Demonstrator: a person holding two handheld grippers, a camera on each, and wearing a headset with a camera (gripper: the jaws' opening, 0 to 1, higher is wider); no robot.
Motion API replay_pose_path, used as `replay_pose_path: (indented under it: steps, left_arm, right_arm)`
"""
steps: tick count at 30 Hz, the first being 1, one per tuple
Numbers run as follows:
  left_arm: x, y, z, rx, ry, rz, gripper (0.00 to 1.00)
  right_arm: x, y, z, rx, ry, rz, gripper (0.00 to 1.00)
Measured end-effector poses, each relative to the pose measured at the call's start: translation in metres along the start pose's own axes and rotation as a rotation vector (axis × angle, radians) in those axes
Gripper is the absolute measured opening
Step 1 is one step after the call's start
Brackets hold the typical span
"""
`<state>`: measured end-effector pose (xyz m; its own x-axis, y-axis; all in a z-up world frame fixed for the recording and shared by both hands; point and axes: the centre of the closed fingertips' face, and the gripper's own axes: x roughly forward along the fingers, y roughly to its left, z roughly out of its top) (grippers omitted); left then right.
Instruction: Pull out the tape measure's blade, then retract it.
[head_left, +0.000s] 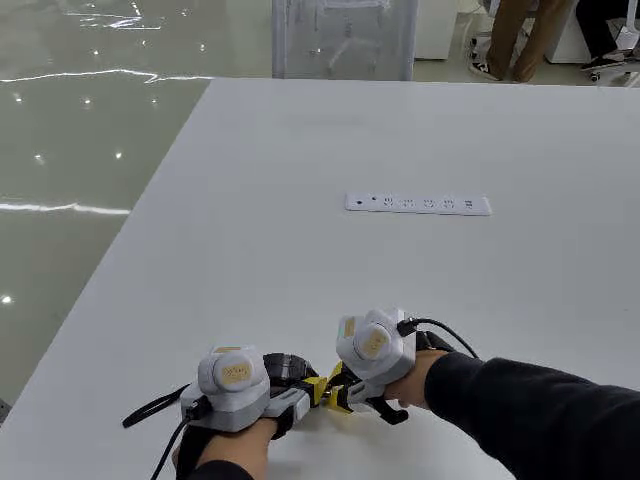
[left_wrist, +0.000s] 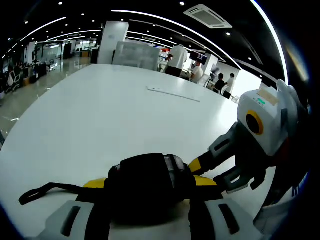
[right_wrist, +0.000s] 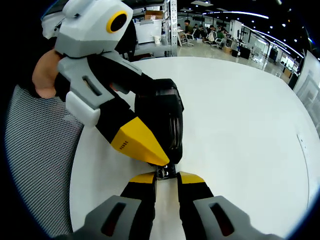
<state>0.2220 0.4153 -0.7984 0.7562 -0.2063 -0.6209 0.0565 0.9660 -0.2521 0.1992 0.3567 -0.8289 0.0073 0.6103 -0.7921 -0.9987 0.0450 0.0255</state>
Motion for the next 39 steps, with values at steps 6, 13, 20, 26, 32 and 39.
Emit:
replay_pose_path:
  steps: [6, 13, 20, 26, 32, 39]
  left_arm:
    - [0.000, 0.000, -0.001, -0.003, 0.002, -0.001, 0.59]
    - [0.000, 0.000, -0.001, -0.004, 0.001, -0.002, 0.60]
    - [0.000, -0.001, 0.000, -0.011, 0.004, -0.016, 0.62]
    - [-0.004, -0.002, 0.010, 0.048, 0.006, -0.054, 0.61]
    - [-0.020, -0.001, 0.052, 0.118, -0.095, -0.181, 0.76]
    - [-0.035, 0.012, 0.043, 0.169, -0.059, -0.316, 1.00]
  right_arm:
    - [0.002, 0.000, 0.003, -0.017, 0.007, -0.007, 0.12]
    - [0.001, -0.002, 0.003, -0.012, 0.003, -0.009, 0.12]
    - [0.001, -0.001, 0.004, 0.002, -0.011, -0.044, 0.13]
    - [-0.004, -0.003, -0.002, 0.030, -0.008, -0.085, 0.19]
    - [-0.026, -0.007, -0.025, 0.083, -0.015, -0.137, 0.30]
    - [-0.074, -0.012, -0.042, 0.180, -0.112, -0.229, 0.36]
